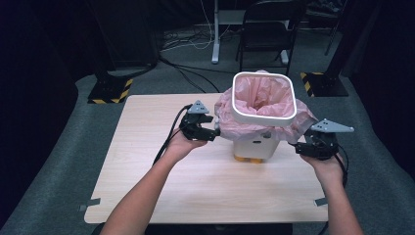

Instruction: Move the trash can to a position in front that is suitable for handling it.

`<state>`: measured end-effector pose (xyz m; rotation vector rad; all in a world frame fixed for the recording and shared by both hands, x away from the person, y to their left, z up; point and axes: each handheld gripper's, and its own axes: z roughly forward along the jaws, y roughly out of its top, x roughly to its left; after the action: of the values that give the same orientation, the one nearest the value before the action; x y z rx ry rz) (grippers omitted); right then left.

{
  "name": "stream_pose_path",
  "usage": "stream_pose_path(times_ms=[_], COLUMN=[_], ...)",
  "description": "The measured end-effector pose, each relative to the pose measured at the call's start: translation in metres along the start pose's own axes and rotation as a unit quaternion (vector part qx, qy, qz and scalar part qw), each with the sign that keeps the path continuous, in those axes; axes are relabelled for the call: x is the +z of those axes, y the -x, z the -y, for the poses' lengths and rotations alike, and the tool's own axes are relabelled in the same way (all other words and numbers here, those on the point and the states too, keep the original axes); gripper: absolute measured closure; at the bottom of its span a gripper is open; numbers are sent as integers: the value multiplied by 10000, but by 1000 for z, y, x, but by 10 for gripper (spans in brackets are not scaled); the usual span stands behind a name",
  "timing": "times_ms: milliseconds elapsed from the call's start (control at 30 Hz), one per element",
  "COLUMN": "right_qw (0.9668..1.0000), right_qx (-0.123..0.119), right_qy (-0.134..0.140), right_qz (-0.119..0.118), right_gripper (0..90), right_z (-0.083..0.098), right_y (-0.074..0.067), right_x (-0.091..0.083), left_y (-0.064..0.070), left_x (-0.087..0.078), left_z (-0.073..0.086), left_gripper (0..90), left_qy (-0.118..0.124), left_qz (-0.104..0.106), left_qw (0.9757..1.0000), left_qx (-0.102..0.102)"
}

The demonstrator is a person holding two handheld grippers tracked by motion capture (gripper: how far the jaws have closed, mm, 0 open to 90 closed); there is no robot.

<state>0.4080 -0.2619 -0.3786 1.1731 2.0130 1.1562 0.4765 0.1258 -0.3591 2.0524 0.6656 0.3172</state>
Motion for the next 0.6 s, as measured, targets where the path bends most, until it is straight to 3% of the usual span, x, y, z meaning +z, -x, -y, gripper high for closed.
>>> stream_pose_path(times_ms=[433, 600], right_qw=[10000, 9999], right_qx=[-13, -100], right_qy=[65, 73], right_qz=[-66, -79], right_gripper=[428, 515], right_z=[-7, -9], right_y=[0, 1], right_x=[6, 10], left_y=[-5, -5], left_x=[11, 16], left_z=[-3, -4], left_gripper=[429, 470], left_qy=[93, 113], left_qz=[157, 202], left_qw=[9997, 9996], left_qx=[-155, -150])
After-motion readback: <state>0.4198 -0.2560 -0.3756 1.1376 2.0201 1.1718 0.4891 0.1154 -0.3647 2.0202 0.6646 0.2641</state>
